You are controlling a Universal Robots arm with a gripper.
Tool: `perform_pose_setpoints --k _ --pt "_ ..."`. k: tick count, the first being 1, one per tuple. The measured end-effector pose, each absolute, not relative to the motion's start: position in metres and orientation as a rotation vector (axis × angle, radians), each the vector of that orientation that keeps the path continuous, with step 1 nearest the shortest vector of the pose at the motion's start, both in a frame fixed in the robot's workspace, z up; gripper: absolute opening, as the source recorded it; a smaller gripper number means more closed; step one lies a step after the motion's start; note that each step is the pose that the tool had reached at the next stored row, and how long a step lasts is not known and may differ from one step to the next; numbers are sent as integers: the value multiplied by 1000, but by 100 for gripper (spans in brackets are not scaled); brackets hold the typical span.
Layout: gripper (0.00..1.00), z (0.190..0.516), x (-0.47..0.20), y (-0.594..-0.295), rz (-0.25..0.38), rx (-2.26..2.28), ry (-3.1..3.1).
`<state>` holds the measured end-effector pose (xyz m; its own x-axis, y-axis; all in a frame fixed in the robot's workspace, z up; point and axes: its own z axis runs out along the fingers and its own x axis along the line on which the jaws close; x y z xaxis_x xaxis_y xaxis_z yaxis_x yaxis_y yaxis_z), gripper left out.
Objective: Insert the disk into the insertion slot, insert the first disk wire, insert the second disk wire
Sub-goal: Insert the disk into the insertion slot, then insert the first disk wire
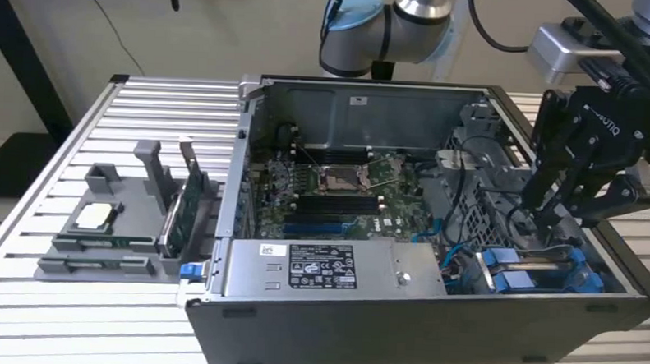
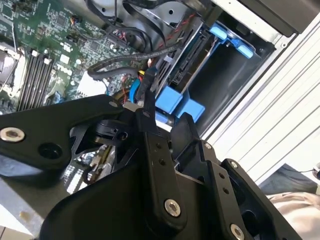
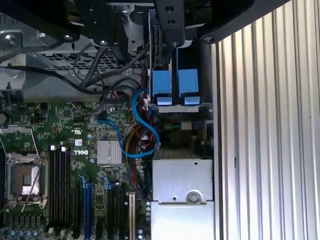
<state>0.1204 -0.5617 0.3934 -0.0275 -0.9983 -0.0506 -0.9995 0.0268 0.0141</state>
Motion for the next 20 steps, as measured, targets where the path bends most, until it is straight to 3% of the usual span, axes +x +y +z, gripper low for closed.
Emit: perform_pose_setpoints --k 7,20 --pt "40 390 119 -553 32 -2154 2211" --pt "40 387 118 -547 20 -2147 2204"
